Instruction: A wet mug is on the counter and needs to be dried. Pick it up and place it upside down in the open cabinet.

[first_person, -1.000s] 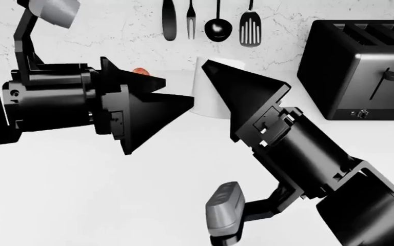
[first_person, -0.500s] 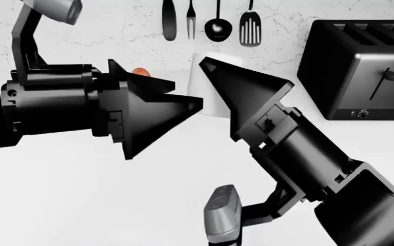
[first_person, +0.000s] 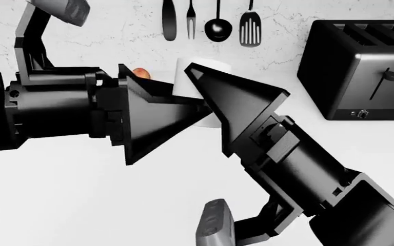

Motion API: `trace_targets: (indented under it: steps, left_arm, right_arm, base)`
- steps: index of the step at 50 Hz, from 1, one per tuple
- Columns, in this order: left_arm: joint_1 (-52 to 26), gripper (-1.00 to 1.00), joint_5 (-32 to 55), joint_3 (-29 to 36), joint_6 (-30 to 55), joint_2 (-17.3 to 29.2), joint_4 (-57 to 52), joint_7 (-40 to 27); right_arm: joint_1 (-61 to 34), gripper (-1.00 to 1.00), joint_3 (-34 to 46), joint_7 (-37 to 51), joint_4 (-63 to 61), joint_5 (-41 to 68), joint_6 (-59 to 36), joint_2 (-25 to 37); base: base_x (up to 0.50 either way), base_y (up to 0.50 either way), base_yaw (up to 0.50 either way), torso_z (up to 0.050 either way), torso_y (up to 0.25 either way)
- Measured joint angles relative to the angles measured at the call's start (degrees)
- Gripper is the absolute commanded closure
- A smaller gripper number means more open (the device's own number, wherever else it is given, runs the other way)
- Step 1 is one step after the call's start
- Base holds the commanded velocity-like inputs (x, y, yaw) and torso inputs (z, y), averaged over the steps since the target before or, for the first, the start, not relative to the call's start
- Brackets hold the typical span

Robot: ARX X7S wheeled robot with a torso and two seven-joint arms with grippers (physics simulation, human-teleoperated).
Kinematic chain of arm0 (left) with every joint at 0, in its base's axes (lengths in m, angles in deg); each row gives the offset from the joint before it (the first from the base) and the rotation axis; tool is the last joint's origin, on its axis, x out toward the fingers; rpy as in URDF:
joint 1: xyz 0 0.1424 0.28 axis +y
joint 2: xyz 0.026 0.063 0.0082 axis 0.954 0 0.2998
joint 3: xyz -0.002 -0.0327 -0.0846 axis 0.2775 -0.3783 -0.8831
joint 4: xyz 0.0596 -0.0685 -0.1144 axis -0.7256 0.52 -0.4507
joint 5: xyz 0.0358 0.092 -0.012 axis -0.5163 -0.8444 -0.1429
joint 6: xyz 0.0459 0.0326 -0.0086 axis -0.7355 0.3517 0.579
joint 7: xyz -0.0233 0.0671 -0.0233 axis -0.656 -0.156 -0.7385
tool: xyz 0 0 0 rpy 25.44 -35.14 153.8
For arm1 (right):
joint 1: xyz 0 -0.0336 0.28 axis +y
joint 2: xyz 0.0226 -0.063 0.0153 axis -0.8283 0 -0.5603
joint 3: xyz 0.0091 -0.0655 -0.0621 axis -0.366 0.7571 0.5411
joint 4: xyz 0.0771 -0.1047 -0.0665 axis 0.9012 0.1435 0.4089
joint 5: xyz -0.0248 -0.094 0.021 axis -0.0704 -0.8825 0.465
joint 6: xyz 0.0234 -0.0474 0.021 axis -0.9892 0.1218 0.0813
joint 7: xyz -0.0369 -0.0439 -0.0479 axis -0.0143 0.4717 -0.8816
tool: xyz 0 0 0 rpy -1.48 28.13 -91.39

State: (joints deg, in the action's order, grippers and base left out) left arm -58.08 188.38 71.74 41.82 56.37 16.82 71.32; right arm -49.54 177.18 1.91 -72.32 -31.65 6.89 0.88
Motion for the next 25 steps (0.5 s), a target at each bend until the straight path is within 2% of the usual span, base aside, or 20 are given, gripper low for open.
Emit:
trace_targets:
  steps: [5, 6, 16, 17, 25]
  left_arm:
    - [1.02, -1.0, -1.28, -1.11, -0.22, -0.27, -1.58, 1.04]
    - [1.3, 1.0, -1.65, -1.47, -0.31, -0.35, -1.99, 1.32]
    - [3.39, 1.0, -3.43, -4.23, -1.76, -1.35, -4.94, 3.91]
    - [3.49, 1.0, -3.65, -4.44, -1.87, -1.41, -5.07, 4.1]
    - [3.64, 1.0, -5.47, -4.97, -2.26, -1.58, -5.35, 5.15]
  right_arm:
    - [0.11, 1.0, -0.24, 0.18, -0.22, 0.1, -0.07, -0.3]
    - [0.13, 1.0, -0.31, 0.25, -0.25, 0.09, -0.08, -0.35]
    - [0.24, 1.0, -1.27, 0.06, -0.48, 0.52, -0.36, -0.61]
    - [0.24, -1.0, -1.43, 0.03, -0.54, 0.5, -0.4, -0.62]
    - [0.0, -1.0, -2.88, 0.88, -1.19, 3.13, -0.93, -0.26]
  base:
    - [0.0, 0.0, 0.0, 0.0, 0.0]
    - [0.0, 0.0, 0.0, 0.0, 0.0]
    - [0.0, 0.0, 0.0, 0.0, 0.001]
    - [0.0, 0.0, 0.0, 0.0, 0.0]
    - [0.0, 0.0, 0.0, 0.0, 0.001]
